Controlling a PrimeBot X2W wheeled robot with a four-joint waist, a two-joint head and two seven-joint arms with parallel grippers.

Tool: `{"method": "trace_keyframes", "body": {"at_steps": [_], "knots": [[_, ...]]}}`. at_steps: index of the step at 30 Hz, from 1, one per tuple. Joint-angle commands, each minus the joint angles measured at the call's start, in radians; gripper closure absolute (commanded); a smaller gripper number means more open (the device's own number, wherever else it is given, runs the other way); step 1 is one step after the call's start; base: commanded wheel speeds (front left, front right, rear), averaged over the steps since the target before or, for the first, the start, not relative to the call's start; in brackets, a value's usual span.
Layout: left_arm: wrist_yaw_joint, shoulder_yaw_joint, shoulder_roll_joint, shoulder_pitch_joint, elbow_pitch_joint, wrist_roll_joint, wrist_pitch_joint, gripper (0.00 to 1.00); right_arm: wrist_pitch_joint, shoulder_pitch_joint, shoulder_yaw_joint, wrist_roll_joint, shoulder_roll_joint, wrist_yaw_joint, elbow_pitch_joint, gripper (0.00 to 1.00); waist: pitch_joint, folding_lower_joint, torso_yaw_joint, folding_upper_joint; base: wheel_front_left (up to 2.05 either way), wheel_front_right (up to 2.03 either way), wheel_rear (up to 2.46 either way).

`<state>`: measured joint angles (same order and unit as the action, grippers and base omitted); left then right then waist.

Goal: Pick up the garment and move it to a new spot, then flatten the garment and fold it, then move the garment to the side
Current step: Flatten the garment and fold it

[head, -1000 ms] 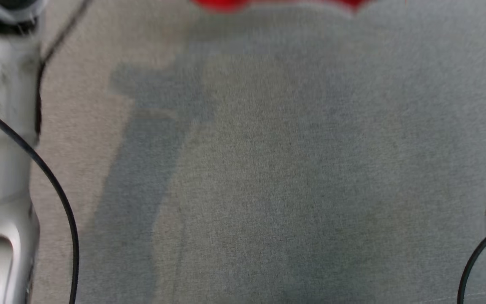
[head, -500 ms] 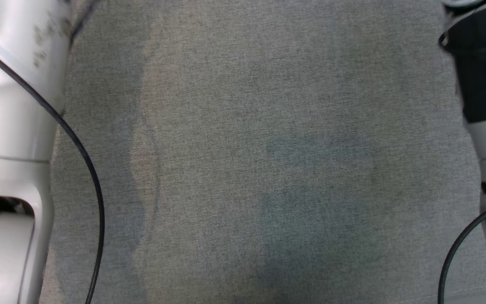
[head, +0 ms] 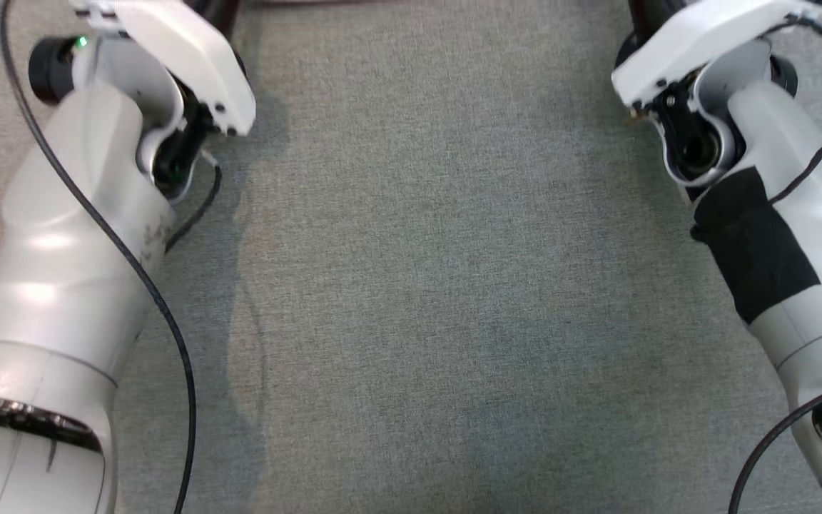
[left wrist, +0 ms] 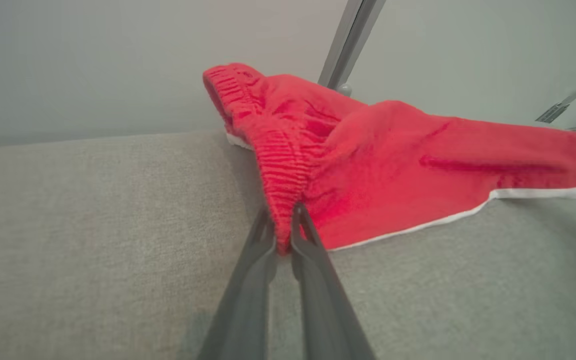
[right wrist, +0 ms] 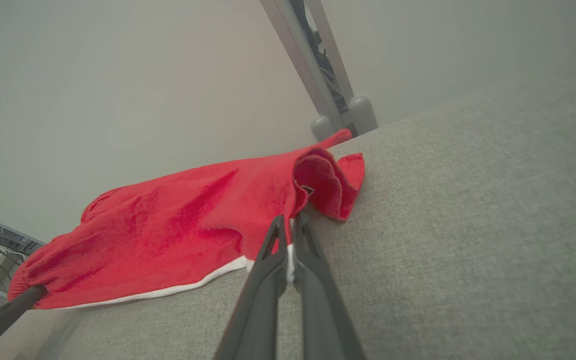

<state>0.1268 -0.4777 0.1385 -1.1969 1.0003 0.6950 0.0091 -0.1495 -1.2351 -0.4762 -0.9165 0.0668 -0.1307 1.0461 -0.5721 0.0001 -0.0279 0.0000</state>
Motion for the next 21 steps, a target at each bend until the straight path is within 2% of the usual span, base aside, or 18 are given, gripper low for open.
{"method": "trace_keyframes", "body": {"at_steps": [1, 3, 9, 21], "knots": [[0.004, -0.02, 0.011, 0.019, 0.004, 0.0, 0.005, 1.0, 0.011, 0.02, -0.012, -0.002, 0.01, 0.0, 0.013, 1.0, 0.027, -0.0001, 0.009, 0.0, 0.0, 0.0, 0.0], [0.003, -0.09, 0.038, 0.061, 0.005, -0.025, -0.005, 1.0, 0.045, 0.048, -0.044, -0.008, 0.021, 0.0, 0.044, 1.0, 0.059, -0.0001, 0.012, 0.0, 0.0, 0.0, 0.0], [0.003, -0.201, 0.054, 0.154, 0.028, -0.042, -0.025, 1.0, 0.102, 0.128, -0.1, -0.022, 0.039, 0.0, 0.094, 1.0, 0.152, -0.0001, 0.013, 0.0, 0.0, 0.0, 0.0], [0.003, -0.314, 0.052, 0.296, 0.049, 0.015, -0.019, 1.0, 0.233, 0.28, -0.176, -0.095, 0.103, 0.0, 0.071, 1.0, 0.307, -0.0001, 0.004, 0.0, 0.0, 0.0, 0.0]]}}
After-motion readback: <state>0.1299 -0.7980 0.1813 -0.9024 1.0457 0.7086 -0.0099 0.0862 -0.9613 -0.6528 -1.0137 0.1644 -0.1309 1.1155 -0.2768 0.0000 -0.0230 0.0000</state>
